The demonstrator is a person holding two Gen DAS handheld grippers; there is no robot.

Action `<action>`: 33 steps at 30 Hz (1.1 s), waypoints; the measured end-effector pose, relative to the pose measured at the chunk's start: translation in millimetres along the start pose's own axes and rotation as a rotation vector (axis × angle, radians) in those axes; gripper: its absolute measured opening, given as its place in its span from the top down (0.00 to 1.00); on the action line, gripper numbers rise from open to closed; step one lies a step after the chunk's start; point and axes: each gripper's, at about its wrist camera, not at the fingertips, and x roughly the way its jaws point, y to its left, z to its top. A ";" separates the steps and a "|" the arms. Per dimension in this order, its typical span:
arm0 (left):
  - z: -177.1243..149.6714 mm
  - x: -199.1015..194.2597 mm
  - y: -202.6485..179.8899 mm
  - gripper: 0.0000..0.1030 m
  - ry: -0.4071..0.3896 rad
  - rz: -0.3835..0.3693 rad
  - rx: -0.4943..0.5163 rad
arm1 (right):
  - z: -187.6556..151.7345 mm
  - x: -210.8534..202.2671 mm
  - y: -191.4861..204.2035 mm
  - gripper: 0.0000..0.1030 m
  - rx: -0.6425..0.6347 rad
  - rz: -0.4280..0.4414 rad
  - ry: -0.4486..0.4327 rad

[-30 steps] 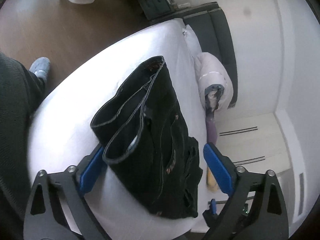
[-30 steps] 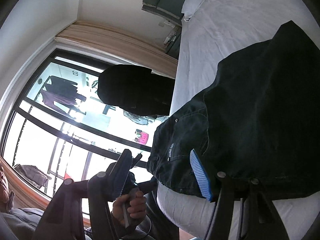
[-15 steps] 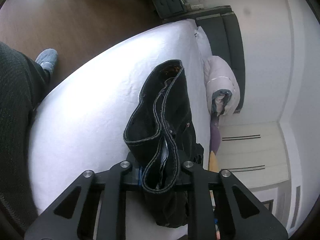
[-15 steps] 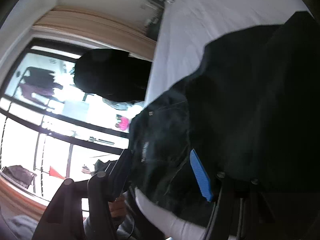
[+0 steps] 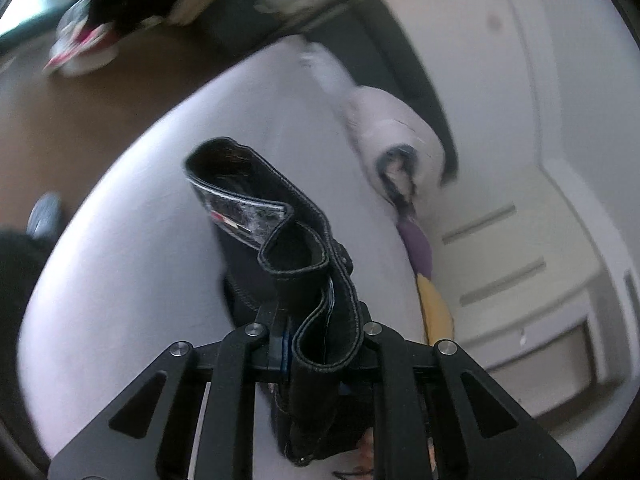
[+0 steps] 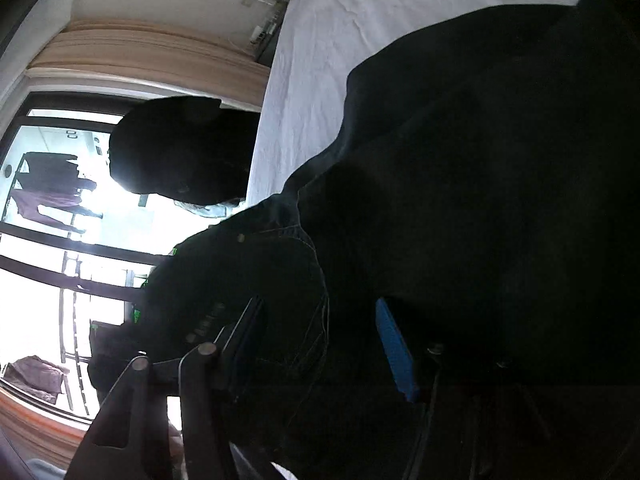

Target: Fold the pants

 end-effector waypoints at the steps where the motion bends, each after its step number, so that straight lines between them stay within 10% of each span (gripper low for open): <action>1: -1.5 5.8 -17.7 0.87 0.006 -0.006 0.052 | -1.3 -0.3 0.2 0.42 -0.002 0.000 -0.004; 5: -17.7 32.2 -77.9 0.87 0.056 -0.031 0.206 | 4.9 -15.0 -4.1 0.43 0.056 0.042 -0.007; 13: -104.9 109.2 -162.4 0.87 0.223 -0.040 0.532 | 20.3 -145.2 -9.1 0.09 0.036 0.206 -0.194; 23: -239.2 164.4 -190.6 0.87 0.374 0.094 0.940 | 19.4 -158.6 -30.5 0.04 0.005 0.095 -0.119; 33: -286.1 179.3 -205.3 0.86 0.366 0.175 1.138 | 26.0 -148.0 -28.4 0.68 -0.064 -0.084 -0.077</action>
